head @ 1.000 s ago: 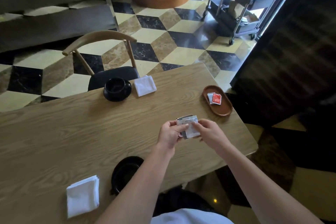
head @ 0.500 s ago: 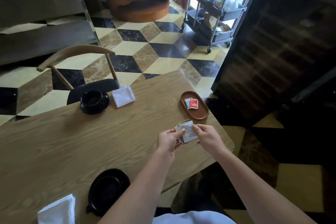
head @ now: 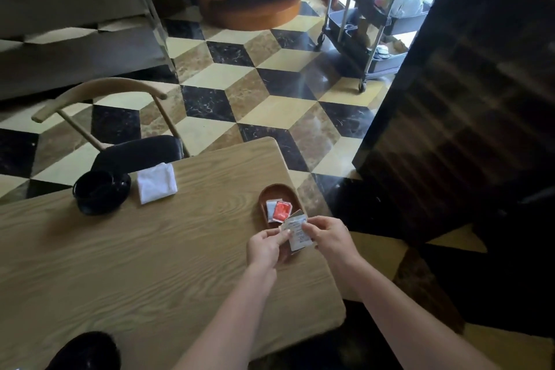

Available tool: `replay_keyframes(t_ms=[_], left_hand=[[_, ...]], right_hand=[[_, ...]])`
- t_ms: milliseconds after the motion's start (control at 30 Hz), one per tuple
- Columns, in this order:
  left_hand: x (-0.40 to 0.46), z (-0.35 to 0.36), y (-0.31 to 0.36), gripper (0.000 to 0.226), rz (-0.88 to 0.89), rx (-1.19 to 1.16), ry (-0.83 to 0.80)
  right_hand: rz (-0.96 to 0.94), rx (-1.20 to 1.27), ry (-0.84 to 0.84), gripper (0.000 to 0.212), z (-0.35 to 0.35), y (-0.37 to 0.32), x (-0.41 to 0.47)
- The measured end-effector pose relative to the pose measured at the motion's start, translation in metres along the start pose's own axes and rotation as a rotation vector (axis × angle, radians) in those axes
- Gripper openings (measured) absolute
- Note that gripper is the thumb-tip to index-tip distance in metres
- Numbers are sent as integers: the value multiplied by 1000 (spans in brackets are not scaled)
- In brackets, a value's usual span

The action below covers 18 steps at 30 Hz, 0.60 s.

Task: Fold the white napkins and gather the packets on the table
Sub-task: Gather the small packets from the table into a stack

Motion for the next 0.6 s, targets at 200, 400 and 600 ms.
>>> replay_keyframes(t_ms=[200, 400, 600], left_hand=[[17, 18, -2, 9, -12, -29, 127], [42, 10, -8, 14, -57, 58, 179], [72, 11, -22, 10, -59, 301, 250]], right_hand=[[22, -74, -121, 21, -6, 2, 44], [128, -111, -174, 18, 11, 14, 73], [151, -261, -151, 17, 21, 24, 99]])
Point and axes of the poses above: each hand's wrist, its own x-axis towards the middle knuckle, its own z-axis out of the palm, y = z × x, the point moved 2 cm from there along x, towards the middle knuckle, and after that the axes turned 6 degrees about z, right-handed, at the moved point
